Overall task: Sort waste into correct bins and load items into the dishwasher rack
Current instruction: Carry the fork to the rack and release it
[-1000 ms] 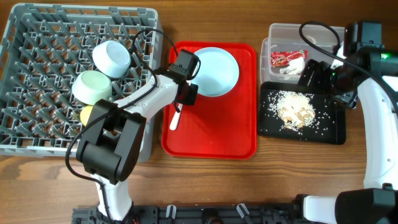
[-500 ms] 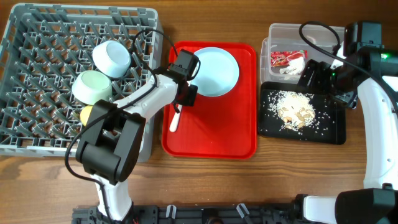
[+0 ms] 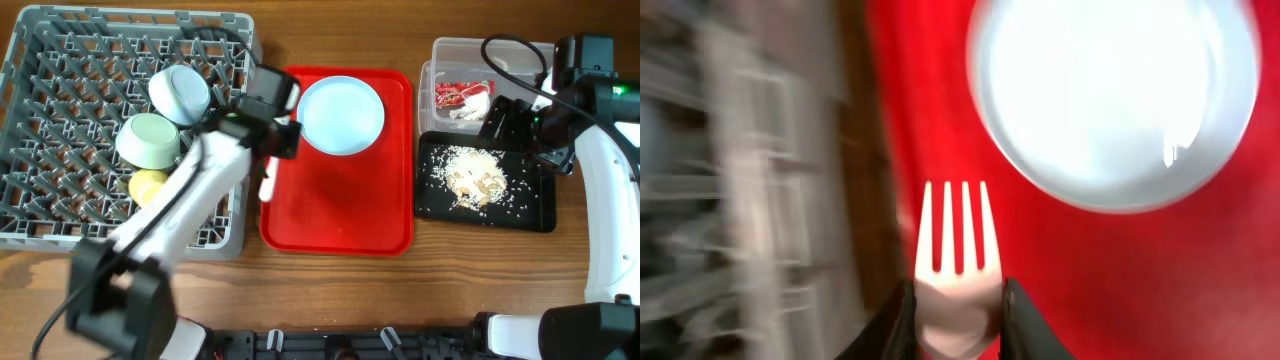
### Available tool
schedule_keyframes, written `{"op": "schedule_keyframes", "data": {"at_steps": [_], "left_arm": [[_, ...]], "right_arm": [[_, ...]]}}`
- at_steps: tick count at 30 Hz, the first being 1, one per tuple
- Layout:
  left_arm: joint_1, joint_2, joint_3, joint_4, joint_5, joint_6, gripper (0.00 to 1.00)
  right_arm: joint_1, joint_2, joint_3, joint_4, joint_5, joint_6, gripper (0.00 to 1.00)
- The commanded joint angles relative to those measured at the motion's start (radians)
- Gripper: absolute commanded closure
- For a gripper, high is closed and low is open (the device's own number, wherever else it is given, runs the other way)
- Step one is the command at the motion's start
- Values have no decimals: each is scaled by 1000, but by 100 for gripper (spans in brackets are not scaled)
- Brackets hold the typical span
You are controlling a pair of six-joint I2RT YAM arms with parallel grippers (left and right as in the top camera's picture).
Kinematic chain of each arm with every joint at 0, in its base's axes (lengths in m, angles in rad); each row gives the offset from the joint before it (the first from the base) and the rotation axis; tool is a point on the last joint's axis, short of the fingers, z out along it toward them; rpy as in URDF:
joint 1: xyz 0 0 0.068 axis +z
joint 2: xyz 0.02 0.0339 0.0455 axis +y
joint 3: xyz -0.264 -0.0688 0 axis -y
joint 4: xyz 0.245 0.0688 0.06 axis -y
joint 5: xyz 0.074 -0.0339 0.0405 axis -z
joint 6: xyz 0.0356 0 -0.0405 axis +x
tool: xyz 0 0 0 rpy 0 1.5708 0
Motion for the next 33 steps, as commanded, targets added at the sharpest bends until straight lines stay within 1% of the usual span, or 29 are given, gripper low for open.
{"op": "schedule_keyframes", "data": {"at_steps": [1, 2, 6, 9, 11, 13, 14, 15, 17, 22, 24, 26, 29, 30, 31, 33], "left_arm": [[86, -116, 1, -2, -54, 10, 78], [109, -128, 1, -2, -54, 10, 76], [183, -119, 1, -16, -38, 9, 76], [201, -82, 1, -21, -16, 10, 75], [204, -42, 1, -19, -21, 10, 71], [204, -16, 1, -19, -20, 10, 70], [204, -7, 1, -19, -20, 10, 68], [204, 3, 1, -19, -20, 10, 64], [204, 12, 1, -19, -20, 10, 53], [204, -10, 1, -13, -19, 9, 48], [196, -37, 1, -8, 3, 9, 48], [179, -67, 1, 11, 79, 9, 47], [126, -92, 1, 79, 193, 9, 41], [103, -92, 1, 105, 215, 9, 36], [77, -90, 1, 132, 222, 9, 33], [22, -72, 1, 182, 212, 10, 31]], "right_arm": [[-2, -23, 5, -2, 0, -13, 0], [-2, -23, 5, -2, 0, -13, 0], [-2, -23, 5, -1, -1, -13, 0], [-2, -23, 5, -2, -1, -13, 0], [-2, -23, 5, -3, -1, -13, 0], [-2, -23, 5, -3, -1, -13, 0], [-2, -23, 5, -3, -1, -13, 0], [-2, -23, 5, -3, -1, -13, 0], [-2, -23, 5, -3, -1, -13, 0], [-2, -23, 5, -6, 0, -13, 0], [-2, -23, 5, -6, -1, -14, 0], [-2, -23, 5, -5, -1, -13, 0], [-2, -23, 5, -5, -1, -13, 0], [-2, -23, 5, -5, -1, -13, 0], [-2, -23, 5, -5, -1, -13, 0], [-2, -23, 5, -5, -1, -13, 0]]}}
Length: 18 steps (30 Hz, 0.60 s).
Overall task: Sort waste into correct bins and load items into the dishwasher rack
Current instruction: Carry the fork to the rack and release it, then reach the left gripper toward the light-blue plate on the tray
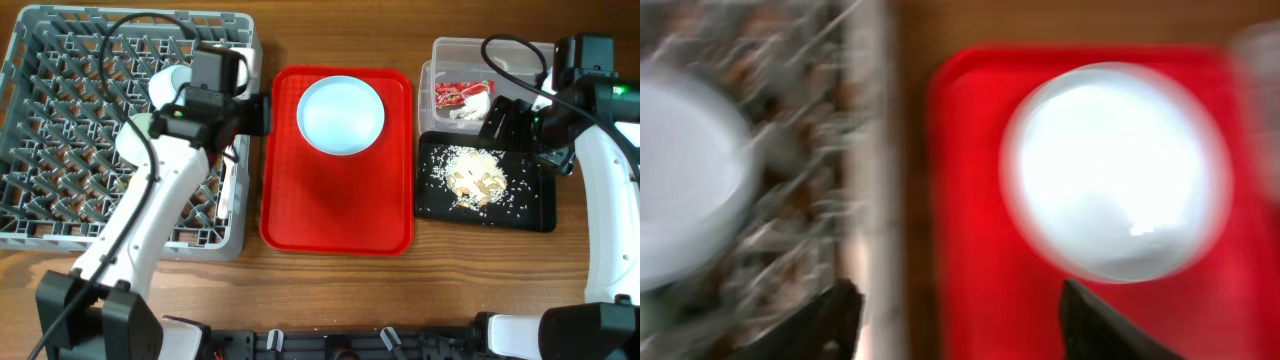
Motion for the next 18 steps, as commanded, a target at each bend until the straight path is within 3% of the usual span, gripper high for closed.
{"op": "schedule_keyframes", "data": {"at_steps": [1, 10, 18], "left_arm": [[-115, 14, 1, 83, 88, 6, 28], [-295, 257, 1, 321, 88, 6, 27], [-344, 458, 1, 415, 88, 6, 27]], "right_arm": [[-2, -23, 5, -3, -1, -13, 0], [-2, -23, 5, -3, -1, -13, 0], [-2, -23, 5, -4, -1, -13, 0]]}}
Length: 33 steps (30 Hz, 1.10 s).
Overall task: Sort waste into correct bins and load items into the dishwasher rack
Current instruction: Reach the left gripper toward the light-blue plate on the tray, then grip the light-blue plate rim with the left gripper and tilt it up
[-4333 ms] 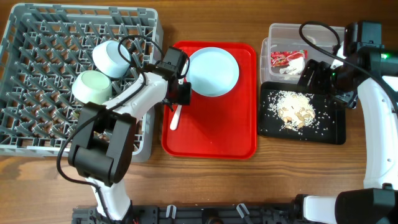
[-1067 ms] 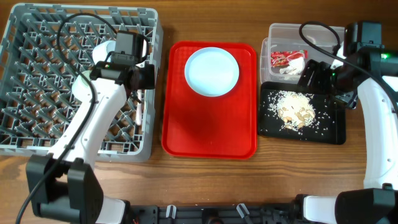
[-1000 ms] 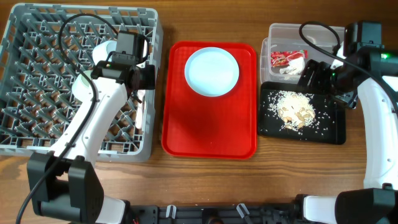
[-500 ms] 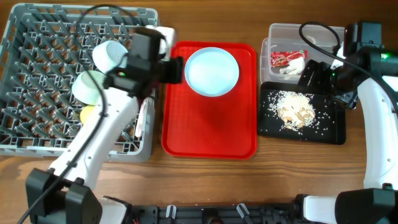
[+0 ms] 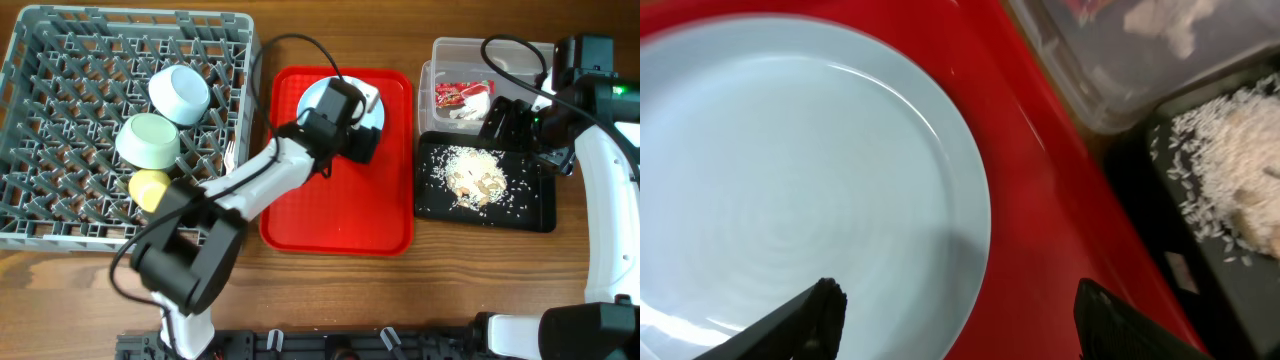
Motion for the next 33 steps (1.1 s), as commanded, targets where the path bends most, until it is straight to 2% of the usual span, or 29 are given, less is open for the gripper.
{"op": "schedule_keyframes", "data": {"at_steps": [1, 4, 8, 12, 13, 19, 22, 27, 28, 33], "left_arm": [[-3, 81, 0, 12, 9, 5, 27], [-3, 103, 0, -23, 9, 5, 28], [-3, 105, 0, -134, 9, 5, 39], [-3, 105, 0, -279, 9, 5, 63], [-3, 105, 0, -326, 9, 5, 66], [-3, 105, 0, -376, 10, 1, 66], [-5, 105, 0, -375, 9, 1, 72], [-17, 105, 0, -352, 4, 2, 73], [-29, 105, 0, -341, -44, 2, 74], [-66, 108, 0, -326, -181, 2, 68]], "right_arm": [[-2, -22, 5, -2, -1, -13, 0], [-2, -22, 5, -1, -1, -13, 0], [-2, -22, 5, -1, -1, -13, 0], [-2, -22, 5, 0, -1, -13, 0], [-2, -22, 5, -1, -1, -13, 0], [-2, -22, 5, -2, -1, -13, 0], [-2, -22, 5, -2, -1, -13, 0], [-2, -22, 5, -2, -1, -13, 0], [-2, -22, 5, -2, -1, -13, 0], [-2, -22, 5, -2, -1, -13, 0]]}}
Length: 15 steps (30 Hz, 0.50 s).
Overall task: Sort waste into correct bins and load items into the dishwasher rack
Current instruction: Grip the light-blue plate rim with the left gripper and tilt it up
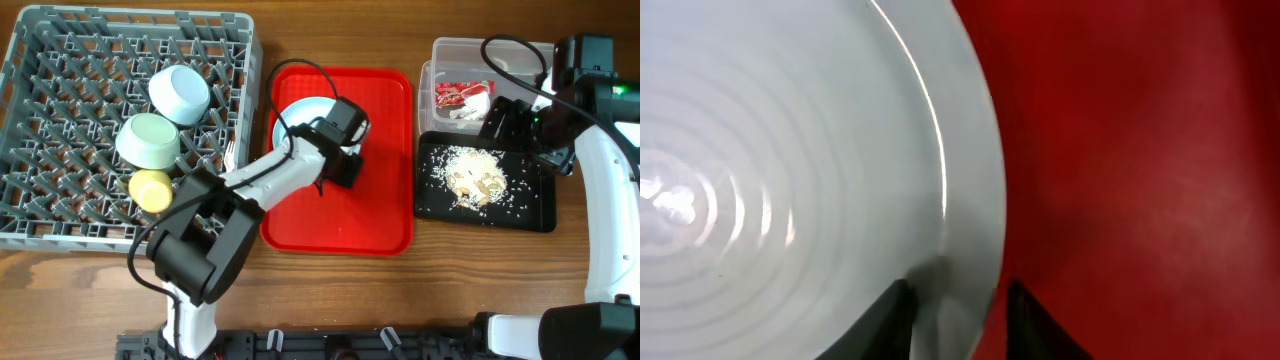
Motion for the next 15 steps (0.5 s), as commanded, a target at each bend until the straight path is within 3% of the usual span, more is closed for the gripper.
{"op": "schedule_keyframes", "data": {"at_steps": [1, 15], "left_arm": [[-39, 44, -35, 1, -119, -3, 68], [-46, 63, -35, -5, -181, -3, 81]], "right_arm": [[-2, -23, 5, -2, 0, -13, 0], [-2, -23, 5, -11, 0, -13, 0]]}}
